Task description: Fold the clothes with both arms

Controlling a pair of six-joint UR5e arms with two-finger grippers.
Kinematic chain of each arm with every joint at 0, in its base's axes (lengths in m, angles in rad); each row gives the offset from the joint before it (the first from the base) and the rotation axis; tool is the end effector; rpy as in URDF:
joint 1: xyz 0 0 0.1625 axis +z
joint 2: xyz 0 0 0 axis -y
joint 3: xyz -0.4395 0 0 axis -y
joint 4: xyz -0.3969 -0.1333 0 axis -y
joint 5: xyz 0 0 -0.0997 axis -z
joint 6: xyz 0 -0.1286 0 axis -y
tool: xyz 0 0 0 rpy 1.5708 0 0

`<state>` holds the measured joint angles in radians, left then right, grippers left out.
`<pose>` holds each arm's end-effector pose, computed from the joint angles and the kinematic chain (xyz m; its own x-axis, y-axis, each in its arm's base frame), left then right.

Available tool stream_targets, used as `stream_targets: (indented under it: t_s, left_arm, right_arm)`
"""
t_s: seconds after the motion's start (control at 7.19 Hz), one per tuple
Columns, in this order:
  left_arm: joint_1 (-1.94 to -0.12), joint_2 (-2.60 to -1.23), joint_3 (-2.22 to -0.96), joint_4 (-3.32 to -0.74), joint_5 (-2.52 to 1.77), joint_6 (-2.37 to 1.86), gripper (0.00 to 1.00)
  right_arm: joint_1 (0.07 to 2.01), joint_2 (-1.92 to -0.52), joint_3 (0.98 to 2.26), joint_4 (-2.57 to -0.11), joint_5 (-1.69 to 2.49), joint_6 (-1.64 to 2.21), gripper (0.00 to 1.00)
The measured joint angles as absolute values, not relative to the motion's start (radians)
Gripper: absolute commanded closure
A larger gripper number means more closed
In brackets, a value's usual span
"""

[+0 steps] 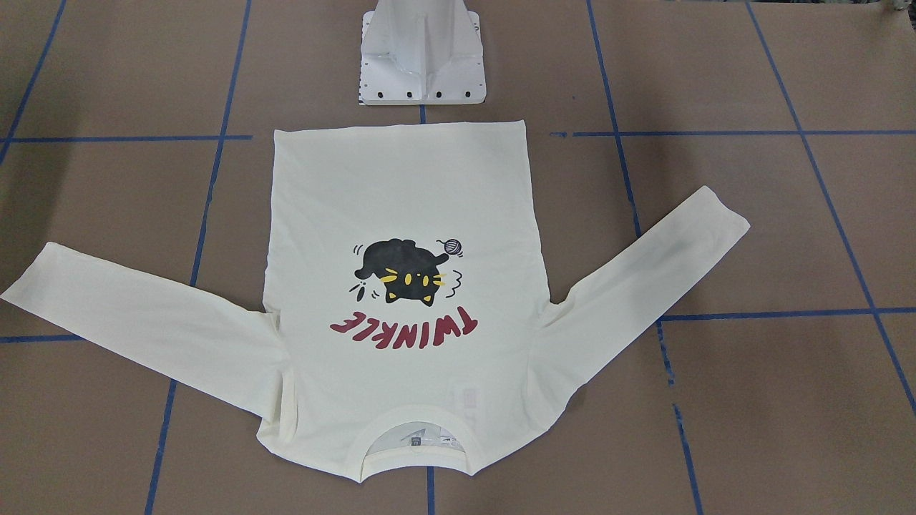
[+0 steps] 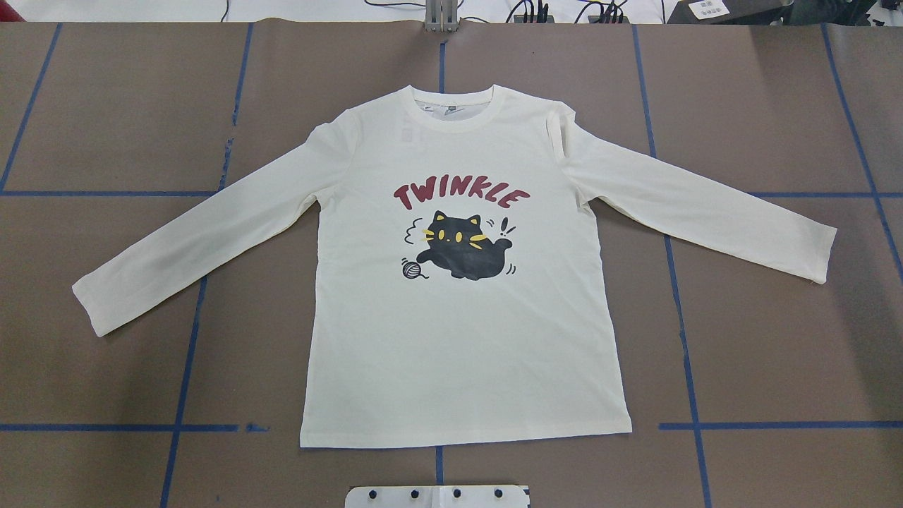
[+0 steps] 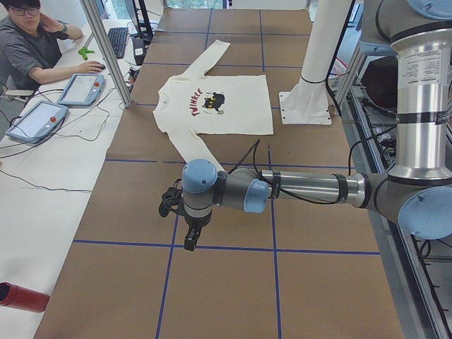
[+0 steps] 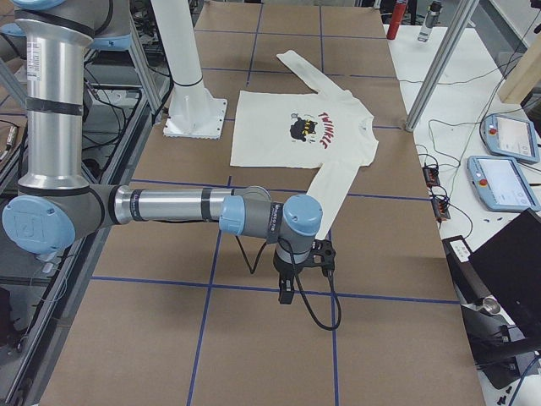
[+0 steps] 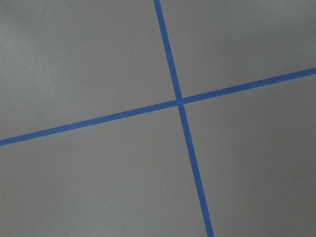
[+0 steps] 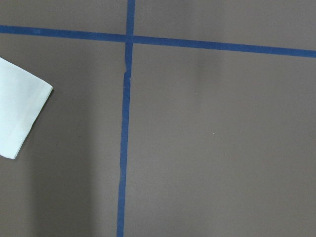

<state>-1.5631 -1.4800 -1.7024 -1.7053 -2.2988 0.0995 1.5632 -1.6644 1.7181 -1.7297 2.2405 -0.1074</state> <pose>-0.0441 -0.4720 0.6611 0.7411 0.2190 -0.6346 -0.0816 0.9677 0.2386 0.0501 -0.4442 0.6895 0.7791 -0.0477 0.6250 0.0916 0.9951 -0.0382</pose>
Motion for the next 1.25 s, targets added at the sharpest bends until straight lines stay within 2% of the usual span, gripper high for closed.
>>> stream_targets:
  t_s: [0.7,1.25]
  left_arm:
    - [-1.559,-1.482,-1.704,-1.761,-2.292,0.099,0.0]
    - [-1.537,-1.511,-1.682,-2.042,-2.173,0.092,0.0]
  right_arm:
    - [1.529,-1.661,1.724,-1.708,2.24,-0.108,0.0]
    - [1.447,-1.598,1.691,-1.332,2.228,-0.1,0.0]
